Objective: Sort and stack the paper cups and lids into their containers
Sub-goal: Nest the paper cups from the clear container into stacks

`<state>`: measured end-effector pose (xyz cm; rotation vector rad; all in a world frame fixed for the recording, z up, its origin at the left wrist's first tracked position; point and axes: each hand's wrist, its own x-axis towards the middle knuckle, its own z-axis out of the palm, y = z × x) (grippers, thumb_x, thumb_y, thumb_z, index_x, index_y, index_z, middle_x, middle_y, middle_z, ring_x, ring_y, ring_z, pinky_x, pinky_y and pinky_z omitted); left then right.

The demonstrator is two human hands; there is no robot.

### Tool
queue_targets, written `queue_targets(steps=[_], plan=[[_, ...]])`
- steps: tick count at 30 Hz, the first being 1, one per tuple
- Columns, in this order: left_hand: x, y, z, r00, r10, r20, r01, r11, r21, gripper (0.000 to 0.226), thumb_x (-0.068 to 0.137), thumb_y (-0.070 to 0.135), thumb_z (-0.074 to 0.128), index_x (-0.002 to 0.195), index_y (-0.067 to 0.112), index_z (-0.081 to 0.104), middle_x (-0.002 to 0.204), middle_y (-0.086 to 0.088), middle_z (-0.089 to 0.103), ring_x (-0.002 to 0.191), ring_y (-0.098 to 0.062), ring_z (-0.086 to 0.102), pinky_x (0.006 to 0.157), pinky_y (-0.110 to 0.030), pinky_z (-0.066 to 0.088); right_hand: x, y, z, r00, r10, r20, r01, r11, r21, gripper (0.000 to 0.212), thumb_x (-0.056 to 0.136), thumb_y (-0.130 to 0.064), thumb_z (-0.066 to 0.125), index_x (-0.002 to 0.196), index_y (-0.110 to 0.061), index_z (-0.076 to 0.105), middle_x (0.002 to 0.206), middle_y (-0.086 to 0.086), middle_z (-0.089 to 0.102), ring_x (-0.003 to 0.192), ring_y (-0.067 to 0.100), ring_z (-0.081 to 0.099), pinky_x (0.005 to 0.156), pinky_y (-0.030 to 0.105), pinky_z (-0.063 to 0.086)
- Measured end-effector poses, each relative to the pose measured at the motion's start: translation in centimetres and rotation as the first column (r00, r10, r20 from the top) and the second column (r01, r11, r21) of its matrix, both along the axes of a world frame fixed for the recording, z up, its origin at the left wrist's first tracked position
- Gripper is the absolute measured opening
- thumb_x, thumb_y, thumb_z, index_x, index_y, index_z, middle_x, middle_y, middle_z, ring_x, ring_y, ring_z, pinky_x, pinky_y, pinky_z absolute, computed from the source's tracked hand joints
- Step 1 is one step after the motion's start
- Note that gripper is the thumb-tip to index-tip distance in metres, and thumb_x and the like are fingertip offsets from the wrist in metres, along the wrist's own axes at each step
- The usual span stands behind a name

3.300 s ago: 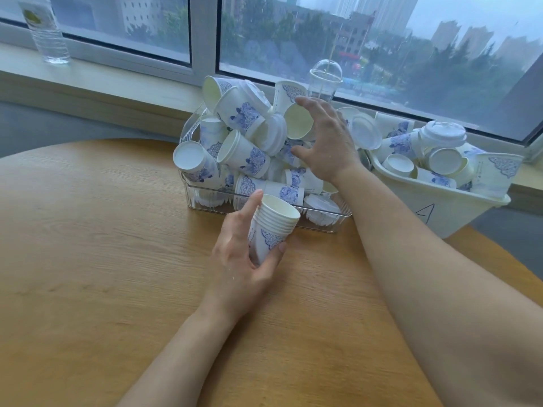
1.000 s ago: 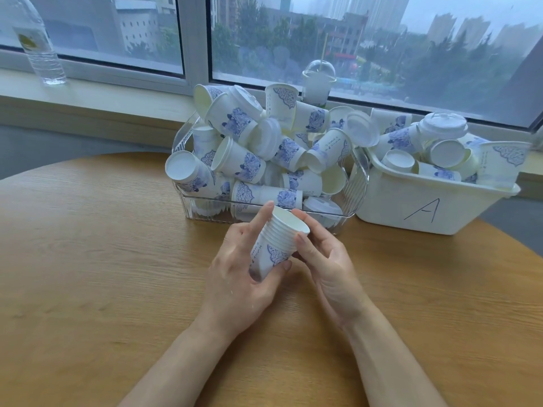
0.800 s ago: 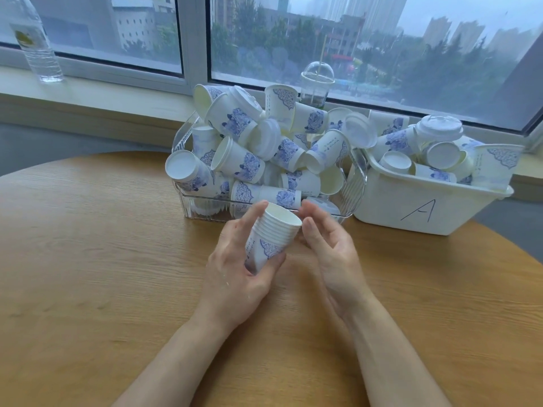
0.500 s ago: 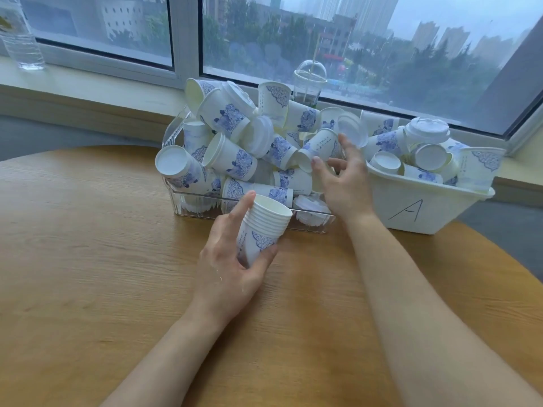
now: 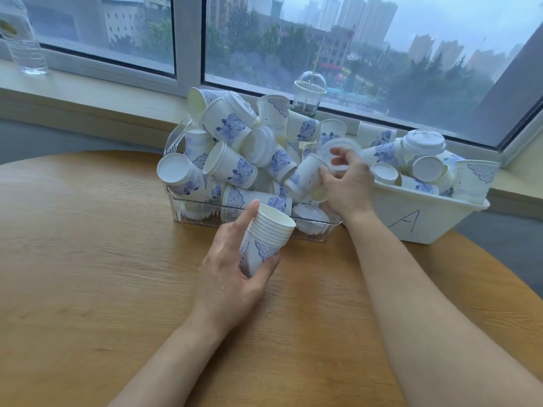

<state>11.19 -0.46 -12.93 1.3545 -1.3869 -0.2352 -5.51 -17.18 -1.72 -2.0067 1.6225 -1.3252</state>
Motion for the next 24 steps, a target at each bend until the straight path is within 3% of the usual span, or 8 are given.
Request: queue_targets(steps=[6,8,11,15,19,21,24], plan=[[0.1,0.0,0.0,1.000,-0.005,-0.017,0.005,1.000,-0.003,0.092,0.083,0.032,0.087,0.160,0.041,0.038,0.124,0.012,0.056,0.114,0.003,0.054,0.092,-0.001,0.037,-0.4,1.3,-0.6,0.993,0.105,-0.051,-0.099,0.991,0.094,0.014,0.097,-0.026,0.072,0.110,-0.033,0.074,0.095,-0.018,0.068,0.088,0.013,0.071,0.091,0.044,0.060],[0.1,-0.1,0.0,1.000,-0.003,-0.012,0.003,1.000,-0.002,0.092,0.083,0.033,0.087,0.160,0.041,0.037,0.124,0.011,0.056,0.114,0.003,0.054,0.092,-0.001,0.037,-0.8,1.9,-1.1,0.989,0.144,0.029,-0.146,0.983,0.108,0.014,0.097,-0.025,0.072,0.097,-0.039,0.070,0.089,-0.017,0.071,0.082,0.012,0.072,0.083,0.042,0.063],[0.1,-0.1,-0.1,1.000,-0.004,-0.001,0.004,1.000,0.008,0.092,0.084,0.036,0.087,0.160,0.041,0.037,0.125,0.011,0.057,0.114,0.001,0.054,0.091,-0.001,0.037,-1.5,3.5,-1.9,0.950,0.206,0.233,-0.237,0.965,0.114,0.012,0.098,-0.019,0.073,0.097,-0.031,0.073,0.080,-0.012,0.074,0.071,0.006,0.070,0.069,0.032,0.058],[0.1,0.0,0.0,1.000,-0.006,0.002,0.006,1.000,0.020,0.090,0.080,0.045,0.080,0.159,0.040,0.037,0.125,0.015,0.059,0.115,0.000,0.055,0.092,-0.010,0.042,-2.5,6.2,-3.3,0.792,0.236,0.563,-0.347,0.933,0.097,0.009,0.100,-0.013,0.070,0.107,-0.016,0.075,0.082,-0.007,0.071,0.073,0.005,0.063,0.066,0.022,0.053],[0.0,0.1,0.2,1.000,-0.010,0.000,0.010,1.000,0.018,0.087,0.078,0.045,0.082,0.155,0.039,0.042,0.120,0.016,0.060,0.114,-0.001,0.057,0.091,-0.018,0.048,-2.7,7.6,-4.6,0.480,0.127,0.868,-0.476,0.869,0.136,0.012,0.101,-0.008,0.064,0.109,-0.014,0.069,0.079,-0.003,0.064,0.070,0.008,0.056,0.067,0.023,0.050],[0.1,0.2,0.3,1.000,-0.014,-0.005,0.015,1.000,0.022,0.086,0.078,0.045,0.082,0.154,0.039,0.043,0.119,0.015,0.060,0.114,-0.003,0.057,0.090,-0.027,0.054,-2.6,7.8,-4.9,0.375,0.078,0.924,-0.523,0.841,0.141,0.012,0.101,-0.007,0.061,0.110,-0.014,0.067,0.080,-0.002,0.064,0.069,0.009,0.055,0.066,0.023,0.050],[0.1,0.2,0.4,1.000,-0.017,-0.010,0.017,1.000,0.022,0.085,0.077,0.047,0.081,0.153,0.039,0.045,0.120,0.016,0.060,0.115,-0.003,0.057,0.090,-0.033,0.056,-2.6,8.0,-5.6,0.331,0.070,0.941,-0.549,0.825,0.132,0.012,0.099,-0.009,0.062,0.109,-0.015,0.066,0.082,0.000,0.065,0.071,0.010,0.058,0.069,0.024,0.051]])
